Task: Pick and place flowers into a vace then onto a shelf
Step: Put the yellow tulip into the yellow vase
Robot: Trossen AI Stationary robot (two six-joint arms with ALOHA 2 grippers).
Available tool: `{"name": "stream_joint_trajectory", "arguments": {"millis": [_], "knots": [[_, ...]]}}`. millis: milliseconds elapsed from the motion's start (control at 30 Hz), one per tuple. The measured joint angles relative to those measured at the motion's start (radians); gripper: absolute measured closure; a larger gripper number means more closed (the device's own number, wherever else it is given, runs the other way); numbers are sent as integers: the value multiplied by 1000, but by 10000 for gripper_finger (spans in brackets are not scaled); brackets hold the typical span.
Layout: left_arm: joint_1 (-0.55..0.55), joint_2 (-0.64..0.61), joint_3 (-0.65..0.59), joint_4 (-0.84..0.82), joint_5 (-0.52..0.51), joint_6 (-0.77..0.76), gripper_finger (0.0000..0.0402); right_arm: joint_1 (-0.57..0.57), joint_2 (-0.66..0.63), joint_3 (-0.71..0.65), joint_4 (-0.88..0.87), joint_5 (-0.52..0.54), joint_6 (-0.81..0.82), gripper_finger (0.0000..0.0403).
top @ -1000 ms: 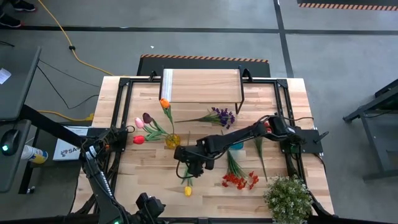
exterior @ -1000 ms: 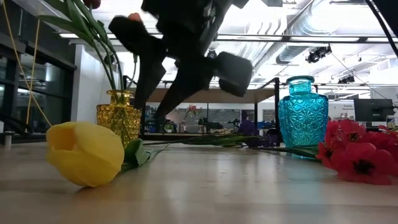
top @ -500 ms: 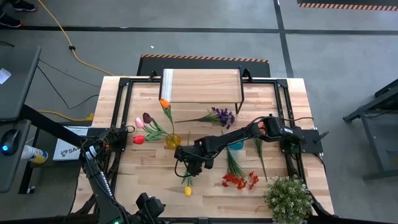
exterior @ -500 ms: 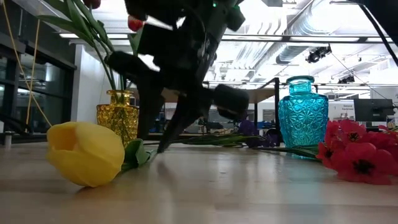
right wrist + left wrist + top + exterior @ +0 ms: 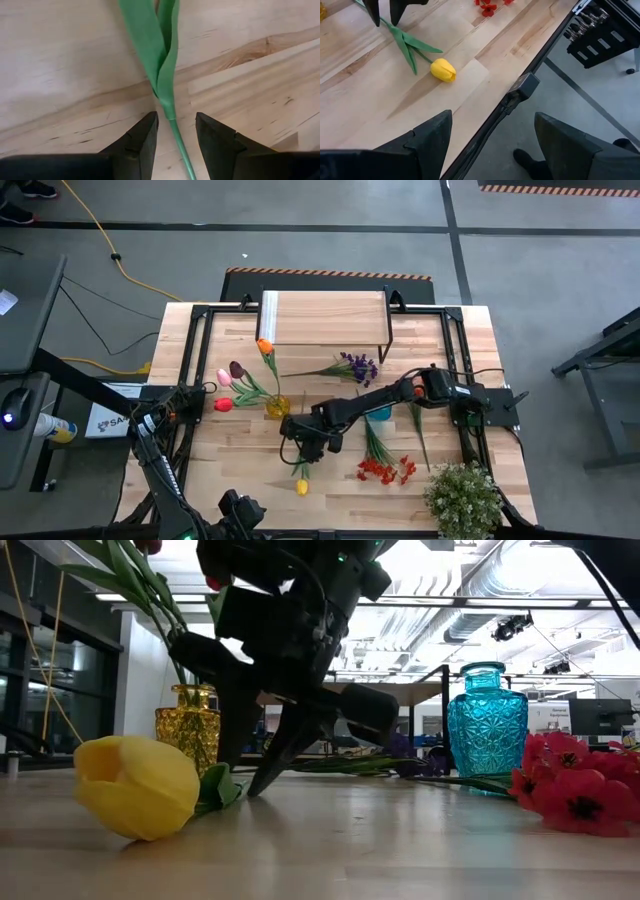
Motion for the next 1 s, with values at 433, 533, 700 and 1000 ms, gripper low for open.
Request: {"name": "stream_joint_trajectory", "arguments": {"millis": [433, 533, 700, 1000], "knots": [[0, 0, 0, 1, -6, -1, 85, -12, 13, 0, -8, -53, 20, 293], [0, 0, 0, 1, -14, -1, 85, -12, 14, 0, -12, -55, 35, 315], [0, 0, 0, 1, -16, -3, 85, -11, 14, -1, -17, -48, 37, 353], [0, 0, 0, 4, -17, -2, 85, -9, 15, -2, -19, -13, 39, 398]]}}
